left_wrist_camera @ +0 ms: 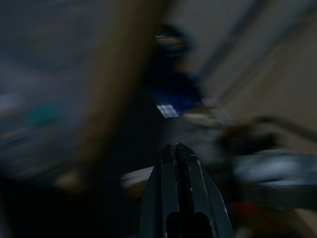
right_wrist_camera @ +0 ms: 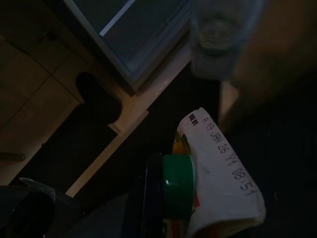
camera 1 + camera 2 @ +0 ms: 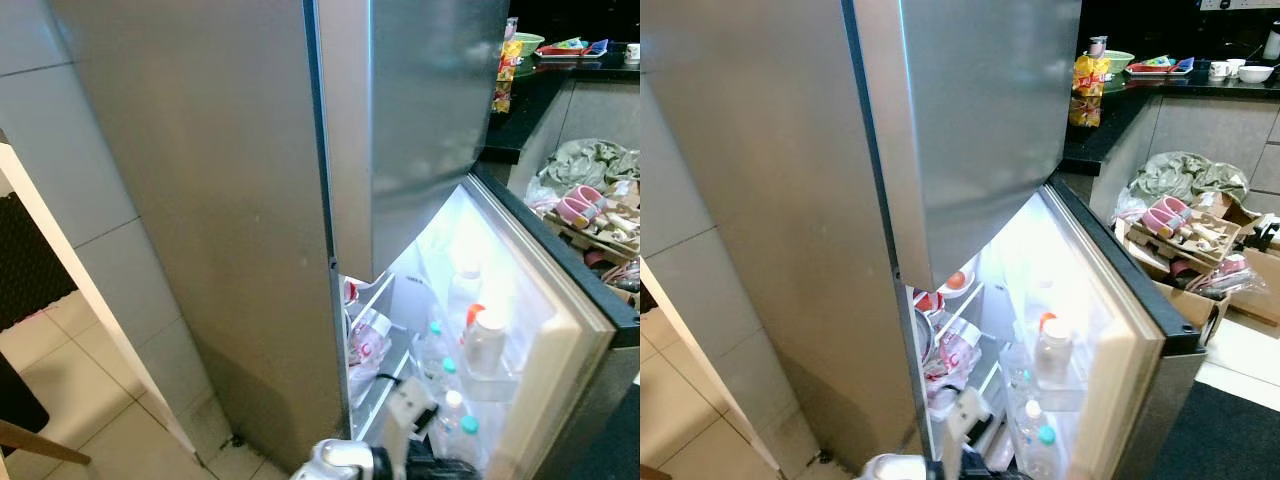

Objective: Restocking fridge

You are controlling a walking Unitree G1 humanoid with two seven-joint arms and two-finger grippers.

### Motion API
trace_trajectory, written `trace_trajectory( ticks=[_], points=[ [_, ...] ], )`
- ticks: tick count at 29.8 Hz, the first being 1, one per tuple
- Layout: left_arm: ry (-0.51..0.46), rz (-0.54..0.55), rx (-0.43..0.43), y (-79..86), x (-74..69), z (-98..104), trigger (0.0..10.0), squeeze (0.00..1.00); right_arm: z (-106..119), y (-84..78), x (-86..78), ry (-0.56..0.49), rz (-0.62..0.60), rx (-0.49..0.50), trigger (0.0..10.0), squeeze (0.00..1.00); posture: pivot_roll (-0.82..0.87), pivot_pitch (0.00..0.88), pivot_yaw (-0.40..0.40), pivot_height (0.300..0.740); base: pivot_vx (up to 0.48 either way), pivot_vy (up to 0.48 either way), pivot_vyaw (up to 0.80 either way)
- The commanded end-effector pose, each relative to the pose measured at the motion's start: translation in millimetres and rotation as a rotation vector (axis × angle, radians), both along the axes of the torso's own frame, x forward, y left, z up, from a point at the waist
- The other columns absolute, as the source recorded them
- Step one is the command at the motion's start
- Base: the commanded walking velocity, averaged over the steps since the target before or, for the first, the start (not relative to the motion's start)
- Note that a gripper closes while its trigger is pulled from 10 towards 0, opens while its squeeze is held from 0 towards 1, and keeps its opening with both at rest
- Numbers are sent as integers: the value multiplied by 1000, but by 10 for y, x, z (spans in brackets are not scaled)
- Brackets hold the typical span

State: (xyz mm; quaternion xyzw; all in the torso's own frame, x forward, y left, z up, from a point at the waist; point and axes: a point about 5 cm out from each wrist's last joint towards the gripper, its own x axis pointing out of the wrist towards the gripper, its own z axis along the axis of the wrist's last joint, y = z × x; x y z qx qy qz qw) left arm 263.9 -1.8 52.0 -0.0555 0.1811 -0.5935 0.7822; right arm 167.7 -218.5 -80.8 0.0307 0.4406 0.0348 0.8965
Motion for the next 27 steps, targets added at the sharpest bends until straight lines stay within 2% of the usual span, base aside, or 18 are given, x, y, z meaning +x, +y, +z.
trace_trajectory(
  ticks=[1, 2, 3, 4, 5, 6, 8, 11, 14, 16, 19, 21, 24, 25, 26, 27],
  points=[
    [-35, 182, 156, 234, 113, -162, 10000, 0, 9, 49, 34, -15, 20, 4, 10000, 0, -74, 59, 57, 740, 0, 0, 0],
    [-58, 328, 309, 425, 194, -284, 10000, 0, 26, 48, 65, -30, 31, -3, 10000, 0, -74, 59, 57, 740, 0, 0, 0],
    [-79, 421, 413, 565, 240, -354, 10000, 0, 38, 48, 86, -40, 39, -9, 10000, 0, -74, 59, 57, 740, 0, 0, 0],
    [-68, 532, 481, 745, 267, -424, 10000, 0, 63, 52, 131, -60, 58, -16, 10000, 0, -77, 64, 55, 740, 0, 0, 0],
    [-41, 606, 502, 866, 271, -465, 10000, 0, 88, 54, 173, -79, 73, -22, 10000, 0, -77, 64, 55, 740, 0, 0, 0],
    [-41, 606, 502, 866, 271, -465, 10000, 0, 88, 54, 173, -79, 73, -22, 10000, 0, -77, 64, 55, 740, 0, 0, 0],
    [-2, 677, 502, 1012, 247, -513, 10000, 0, 152, 48, 276, -126, 88, -27, 10000, 0, -76, 67, 56, 740, 0, 0, 0],
    [1, 691, 505, 1069, 219, -537, 10000, 0, 212, 24, 364, -163, 96, -40, 10000, 0, -74, 68, 55, 740, 0, 0, 0],
    [-7, 736, 528, 1200, 153, -602, 10000, 0, 410, -89, 609, -272, 139, -132, 10000, 0, -74, 72, 52, 740, 0, 0, 0],
    [-7, 736, 528, 1200, 153, -602, 10000, 0, 410, -89, 609, -272, 139, -132, 10000, 0, -74, 72, 52, 740, 0, 0, 0],
    [-9, 804, 553, 1274, 119, -661, 10000, 0, 641, -308, 825, -361, 142, -266, 10000, 0, -67, 77, 50, 740, 0, 0, 0],
    [-12, 820, 562, 1292, 103, -681, 10000, 0, 742, -436, 896, -386, 119, -332, 10000, 0, -65, 77, 48, 740, 0, 0, 0],
    [-15, 824, 577, 1322, 64, -709, 10000, 0, 932, -757, 969, -411, -6, -488, 10000, 0, -62, 77, 47, 740, 0, 0, 0],
    [-15, 824, 577, 1322, 64, -709, 10000, 0, 932, -757, 969, -411, -6, -488, 10000, 0, -62, 77, 47, 740, 0, 0, 0],
    [-13, 829, 581, 1342, 46, -722, 10000, 0, 1047, -974, 969, -415, -115, -591, 10000, 0, -62, 77, 47, 740, 0, 0, 0],
    [-13, 829, 581, 1342, 46, -722, 10000, 0, 1047, -974, 969, -415, -115, -591, 10000, 0, -62, 77, 47, 740, 0, 0, 0]
  ],
)
